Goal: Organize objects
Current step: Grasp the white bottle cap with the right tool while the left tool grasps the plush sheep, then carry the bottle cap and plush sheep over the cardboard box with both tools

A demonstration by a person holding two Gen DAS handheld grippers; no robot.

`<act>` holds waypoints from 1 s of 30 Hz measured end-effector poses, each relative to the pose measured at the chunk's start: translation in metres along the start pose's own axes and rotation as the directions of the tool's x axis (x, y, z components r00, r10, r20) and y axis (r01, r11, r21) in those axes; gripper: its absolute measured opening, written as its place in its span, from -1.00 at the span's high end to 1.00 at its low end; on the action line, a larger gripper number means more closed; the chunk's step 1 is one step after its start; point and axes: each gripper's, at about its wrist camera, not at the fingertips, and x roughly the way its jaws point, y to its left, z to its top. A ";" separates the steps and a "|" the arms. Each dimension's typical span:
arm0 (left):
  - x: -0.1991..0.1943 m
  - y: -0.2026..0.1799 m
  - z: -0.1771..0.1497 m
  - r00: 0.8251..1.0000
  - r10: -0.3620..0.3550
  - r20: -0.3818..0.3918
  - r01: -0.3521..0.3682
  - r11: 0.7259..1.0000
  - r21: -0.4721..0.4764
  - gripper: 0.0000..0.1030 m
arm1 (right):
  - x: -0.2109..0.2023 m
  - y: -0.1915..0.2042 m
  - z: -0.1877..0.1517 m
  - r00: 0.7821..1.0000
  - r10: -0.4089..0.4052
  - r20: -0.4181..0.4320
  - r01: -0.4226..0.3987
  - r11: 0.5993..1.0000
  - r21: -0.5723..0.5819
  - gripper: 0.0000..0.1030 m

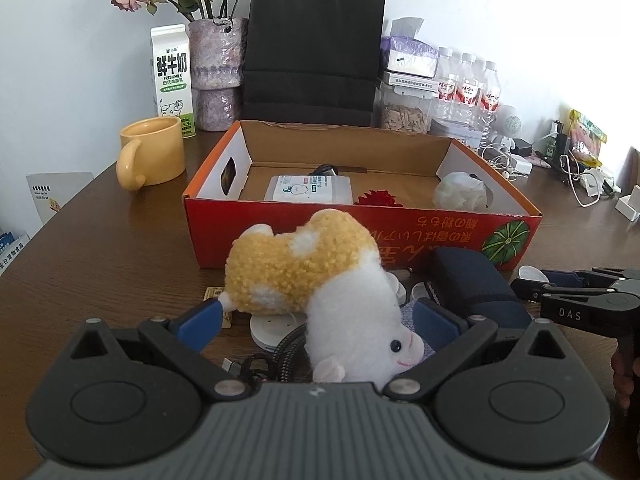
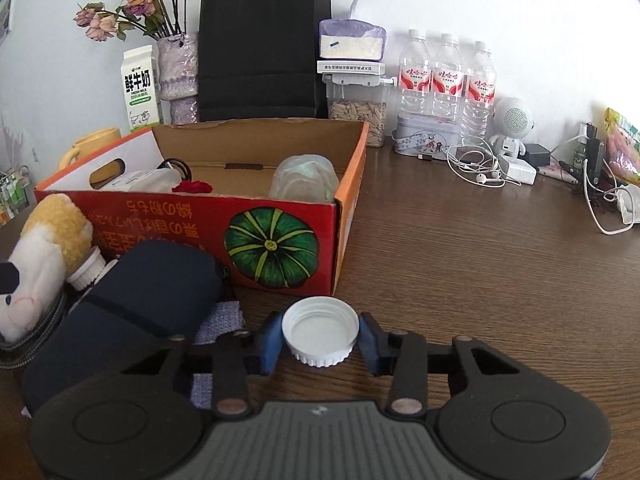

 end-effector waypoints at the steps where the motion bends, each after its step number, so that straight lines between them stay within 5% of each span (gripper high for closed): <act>1: 0.002 -0.001 0.000 1.000 -0.001 -0.003 0.001 1.000 0.000 -1.00 | -0.001 0.000 0.000 1.000 0.001 0.004 -0.001 1.000 -0.001 0.24; 10: 0.018 -0.009 0.005 1.000 0.005 -0.028 -0.005 1.000 -0.023 -0.98 | -0.010 0.004 -0.002 0.998 -0.007 0.056 0.007 1.000 -0.001 0.24; 15: 0.028 -0.011 0.005 0.999 0.001 -0.052 -0.003 0.999 -0.042 -0.63 | -0.012 0.006 -0.002 0.998 -0.005 0.066 0.005 1.000 -0.004 0.24; 20: 0.031 -0.012 0.001 0.998 0.007 -0.063 -0.010 0.998 -0.057 -0.01 | -0.017 0.008 -0.003 0.996 -0.007 0.087 0.008 1.000 -0.009 0.24; 30: 0.022 -0.012 -0.003 0.999 0.020 -0.035 -0.021 0.999 -0.043 0.06 | -0.029 0.013 -0.008 0.991 -0.018 0.130 0.020 1.000 -0.011 0.24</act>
